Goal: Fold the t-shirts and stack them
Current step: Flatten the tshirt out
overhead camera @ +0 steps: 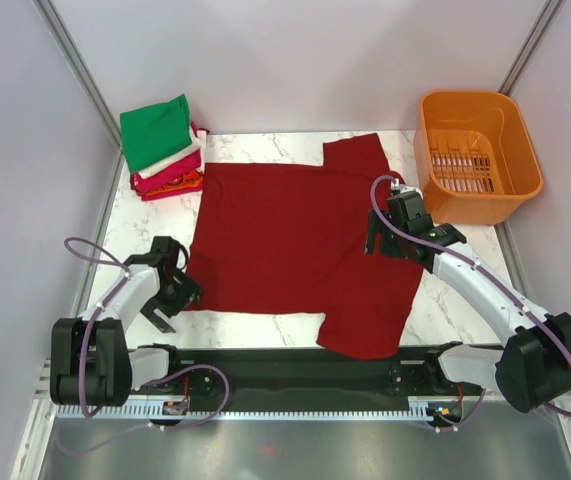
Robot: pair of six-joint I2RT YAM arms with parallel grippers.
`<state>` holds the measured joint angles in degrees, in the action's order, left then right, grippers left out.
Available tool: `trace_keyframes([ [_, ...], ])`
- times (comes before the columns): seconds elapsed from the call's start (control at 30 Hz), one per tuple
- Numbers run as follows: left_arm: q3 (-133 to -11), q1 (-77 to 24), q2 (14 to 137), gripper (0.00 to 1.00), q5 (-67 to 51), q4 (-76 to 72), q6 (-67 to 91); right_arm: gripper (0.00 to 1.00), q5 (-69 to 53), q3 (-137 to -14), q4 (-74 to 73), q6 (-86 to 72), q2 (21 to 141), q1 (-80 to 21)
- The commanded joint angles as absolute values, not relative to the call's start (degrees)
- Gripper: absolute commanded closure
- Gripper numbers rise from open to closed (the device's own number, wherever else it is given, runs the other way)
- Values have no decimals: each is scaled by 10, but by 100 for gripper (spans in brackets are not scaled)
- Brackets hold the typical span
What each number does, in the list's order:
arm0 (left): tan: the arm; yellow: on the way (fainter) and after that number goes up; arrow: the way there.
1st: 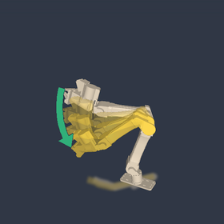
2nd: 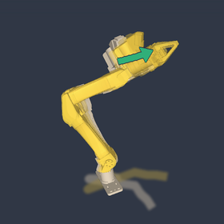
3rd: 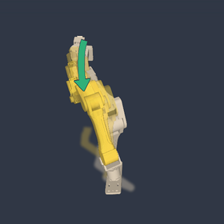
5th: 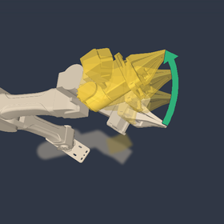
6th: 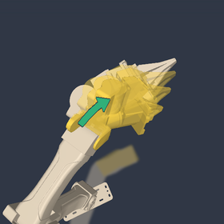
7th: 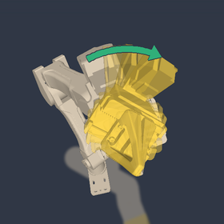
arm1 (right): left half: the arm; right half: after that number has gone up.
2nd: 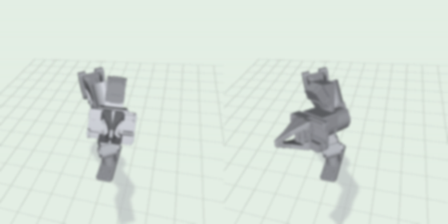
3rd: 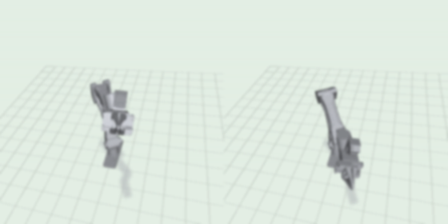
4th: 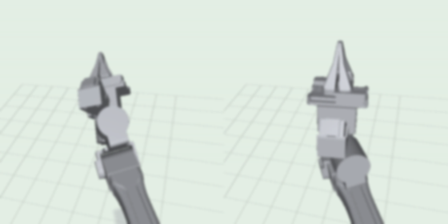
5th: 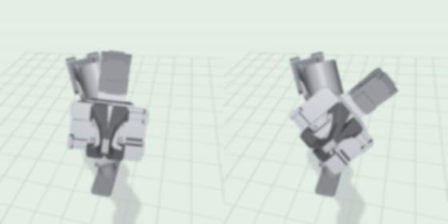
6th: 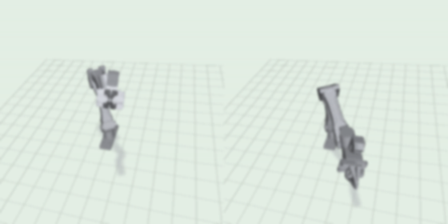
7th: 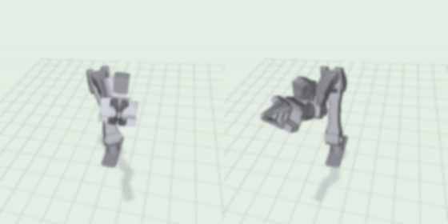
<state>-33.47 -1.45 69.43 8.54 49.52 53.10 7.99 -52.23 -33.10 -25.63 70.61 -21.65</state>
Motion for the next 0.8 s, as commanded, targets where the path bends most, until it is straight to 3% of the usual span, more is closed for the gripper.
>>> trace_keyframes([
  [0.0,-337,-12,720,4,109,494,549,16,97,-537,-316,-249,700,-218],
  [0.33,-364,-16,706,4,109,494,549,16,96,-541,-317,-246,708,-218],
  [0.37,-372,-17,693,97,107,161,423,16,95,-541,-315,-246,708,-217],
  [0.4,-380,-18,675,98,-17,159,424,16,96,-541,-314,-248,708,-217],
  [0.63,-497,-40,587,98,-42,185,425,16,76,-536,-301,-252,715,-218],
  [0.77,-487,-39,568,98,-80,227,404,16,78,-537,-300,-247,711,-218],
])
